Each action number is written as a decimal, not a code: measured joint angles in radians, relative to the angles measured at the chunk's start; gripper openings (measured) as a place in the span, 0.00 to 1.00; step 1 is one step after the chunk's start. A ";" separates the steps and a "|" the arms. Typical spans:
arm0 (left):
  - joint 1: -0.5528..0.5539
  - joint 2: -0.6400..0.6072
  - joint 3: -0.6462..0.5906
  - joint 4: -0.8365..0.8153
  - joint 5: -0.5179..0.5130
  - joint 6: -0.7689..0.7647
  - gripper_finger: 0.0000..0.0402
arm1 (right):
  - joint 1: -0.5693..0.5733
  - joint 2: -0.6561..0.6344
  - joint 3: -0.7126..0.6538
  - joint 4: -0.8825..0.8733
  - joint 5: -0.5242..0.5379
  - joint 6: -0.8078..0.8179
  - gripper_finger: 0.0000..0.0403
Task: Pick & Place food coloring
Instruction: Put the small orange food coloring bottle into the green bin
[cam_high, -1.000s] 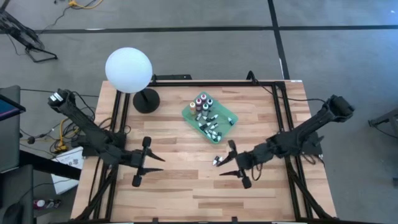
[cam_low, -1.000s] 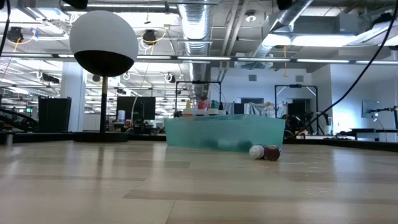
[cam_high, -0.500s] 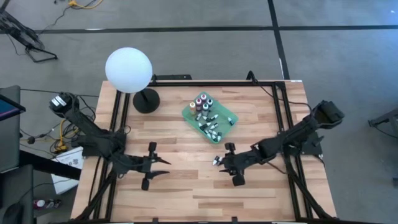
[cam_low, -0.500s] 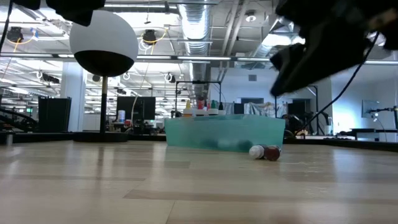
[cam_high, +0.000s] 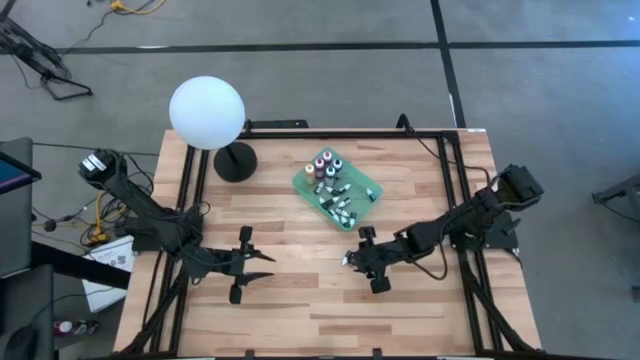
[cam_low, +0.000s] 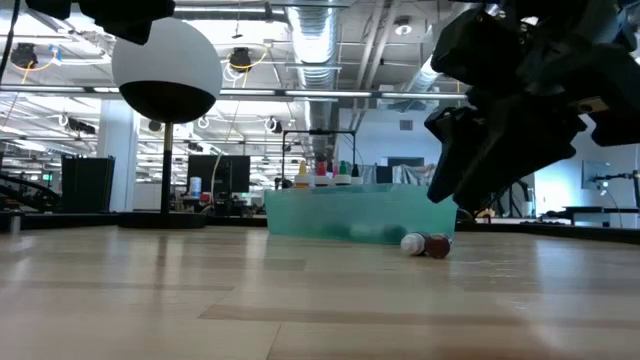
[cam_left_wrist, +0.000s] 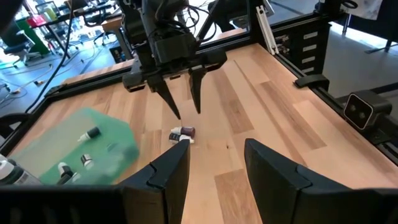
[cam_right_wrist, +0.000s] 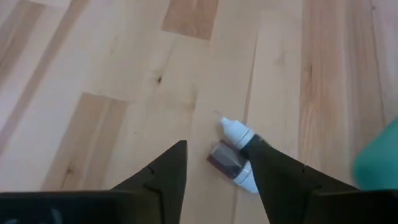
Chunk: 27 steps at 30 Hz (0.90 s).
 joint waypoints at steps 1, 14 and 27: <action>0.000 0.000 0.000 0.000 0.000 0.001 0.37 | -0.004 0.000 0.000 0.001 0.000 -0.003 0.42; 0.000 0.000 0.000 -0.010 -0.001 0.007 0.37 | -0.041 0.067 -0.001 0.028 -0.050 -0.052 0.47; 0.000 0.000 0.000 -0.010 -0.002 0.005 0.37 | -0.051 0.081 -0.001 -0.002 -0.051 -0.053 0.42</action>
